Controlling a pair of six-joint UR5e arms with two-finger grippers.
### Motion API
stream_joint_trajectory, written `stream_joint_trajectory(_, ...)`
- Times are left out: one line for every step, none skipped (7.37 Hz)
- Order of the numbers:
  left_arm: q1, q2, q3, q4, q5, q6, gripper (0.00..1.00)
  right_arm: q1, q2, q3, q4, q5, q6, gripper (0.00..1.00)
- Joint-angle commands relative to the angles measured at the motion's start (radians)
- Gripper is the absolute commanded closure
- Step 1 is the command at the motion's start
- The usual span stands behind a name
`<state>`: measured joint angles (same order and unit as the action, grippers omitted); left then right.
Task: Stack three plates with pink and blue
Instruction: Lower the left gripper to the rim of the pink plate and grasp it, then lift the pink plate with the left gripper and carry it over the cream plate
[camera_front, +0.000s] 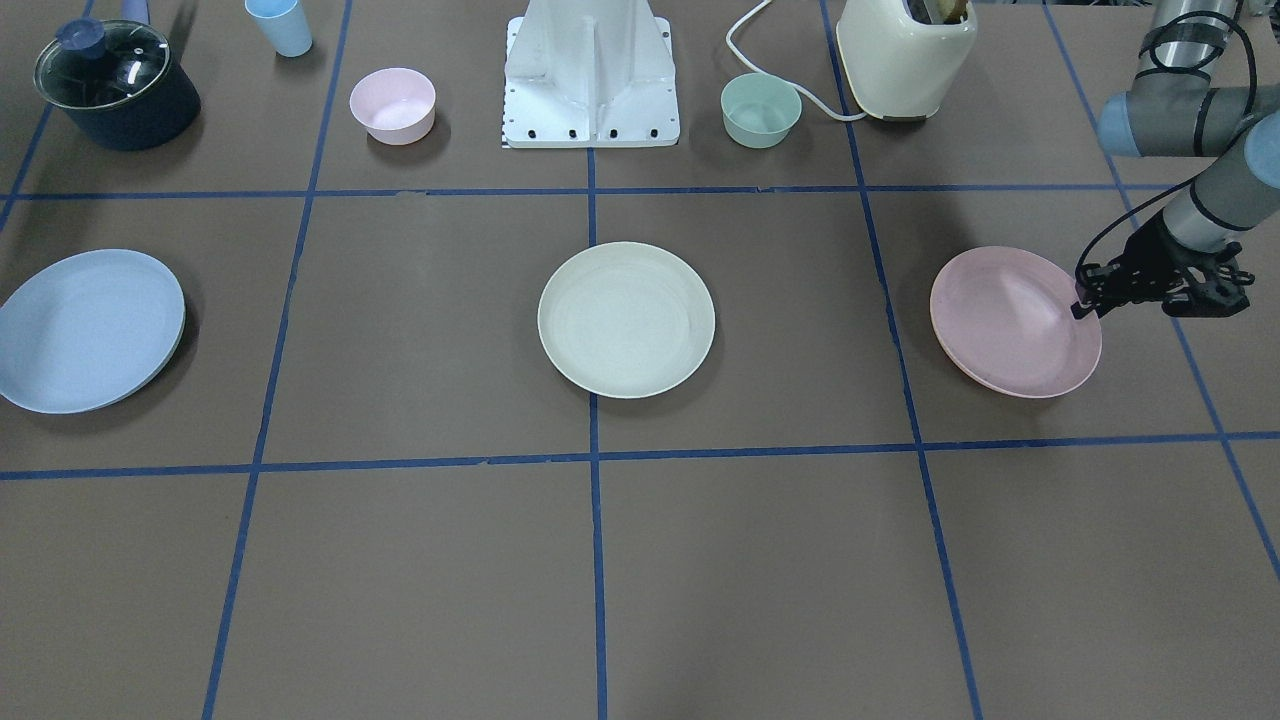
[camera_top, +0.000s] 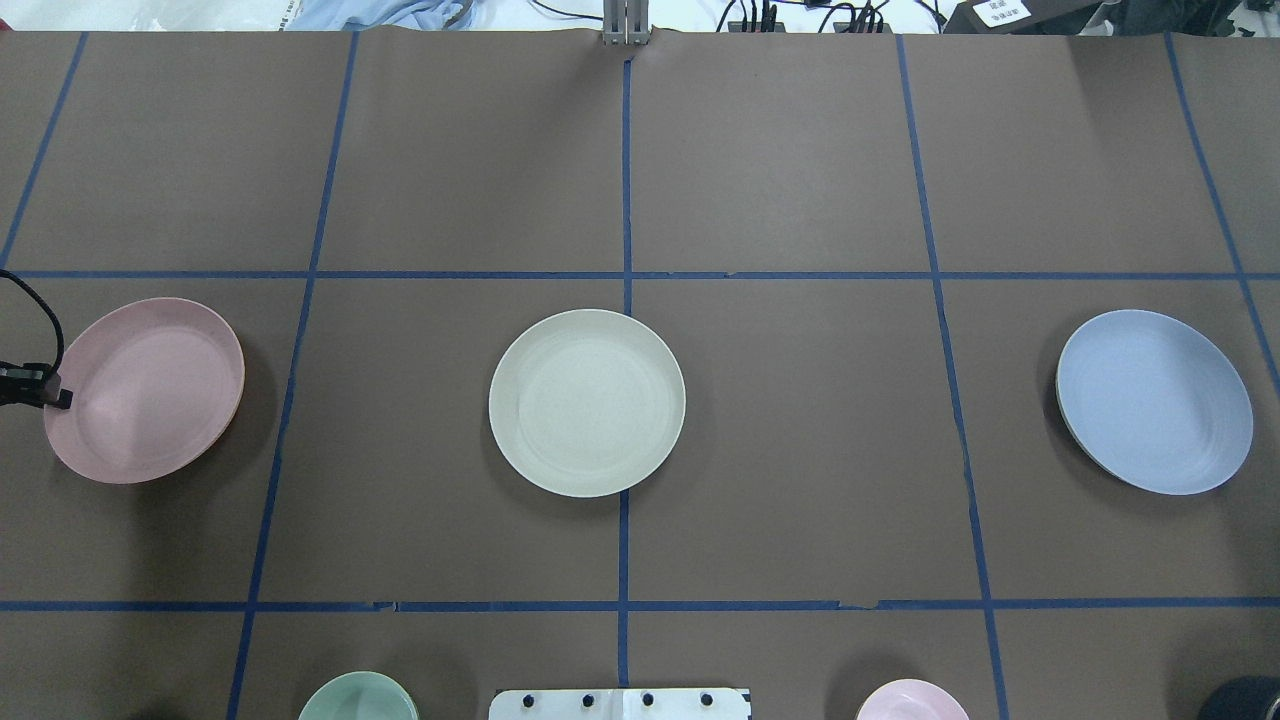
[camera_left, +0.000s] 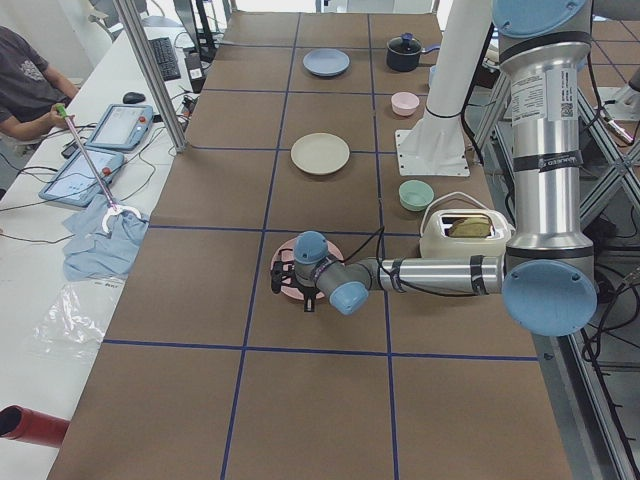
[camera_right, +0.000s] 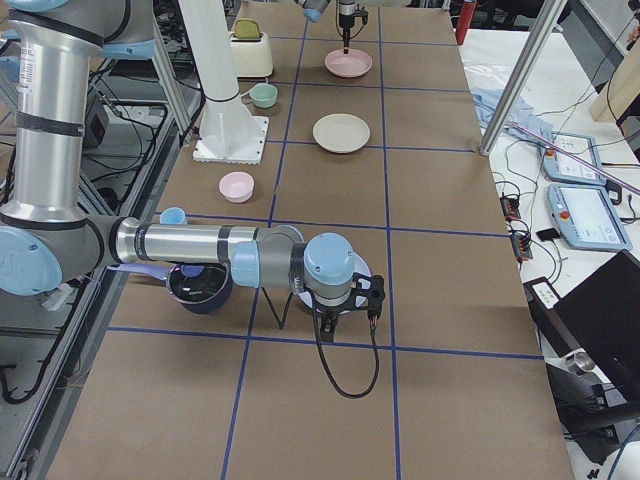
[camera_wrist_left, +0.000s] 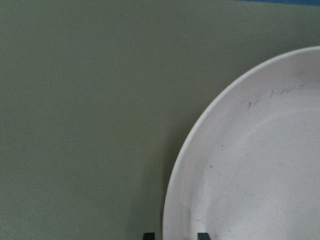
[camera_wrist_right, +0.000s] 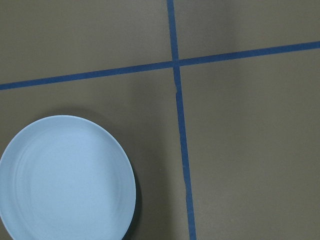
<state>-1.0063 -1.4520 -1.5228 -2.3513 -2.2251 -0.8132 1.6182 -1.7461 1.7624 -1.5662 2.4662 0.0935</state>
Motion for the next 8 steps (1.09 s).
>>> stream_joint_trajectory(0.000, 0.005, -0.003, 0.000, 0.005, 0.000, 1.00, 0.000, -0.001, -0.001, 0.000, 0.003, -0.001, 0.00)
stream_joint_trajectory(0.000, 0.007, -0.013, -0.002, 0.005, -0.003, 1.00, -0.001, 0.000, -0.001, 0.002, 0.003, -0.001, 0.00)
stream_joint_trajectory(-0.005, 0.007, -0.031, -0.002, 0.005, -0.009, 1.00, 0.000, 0.002, 0.000, 0.002, 0.002, -0.001, 0.00)
stream_joint_trajectory(-0.014, 0.012, -0.069, 0.000, -0.004, -0.011, 1.00, 0.000, 0.014, 0.000, 0.000, 0.003, 0.000, 0.00)
stream_joint_trajectory(-0.017, 0.013, -0.104, 0.015, -0.010, -0.009, 1.00, 0.000, 0.016, 0.000, 0.002, 0.003, -0.001, 0.00)
stream_joint_trajectory(-0.029, 0.001, -0.147, 0.080, -0.062, -0.009, 1.00, 0.000, 0.026, 0.002, 0.002, 0.003, -0.001, 0.00)
stream_joint_trajectory(-0.075, -0.026, -0.181, 0.128, -0.127, -0.015, 1.00, 0.000, 0.028, 0.002, 0.003, 0.003, -0.004, 0.00)
stream_joint_trajectory(-0.078, -0.045, -0.201, 0.129, -0.169, -0.061, 1.00, 0.000, 0.033, 0.003, 0.003, 0.003, -0.006, 0.00)
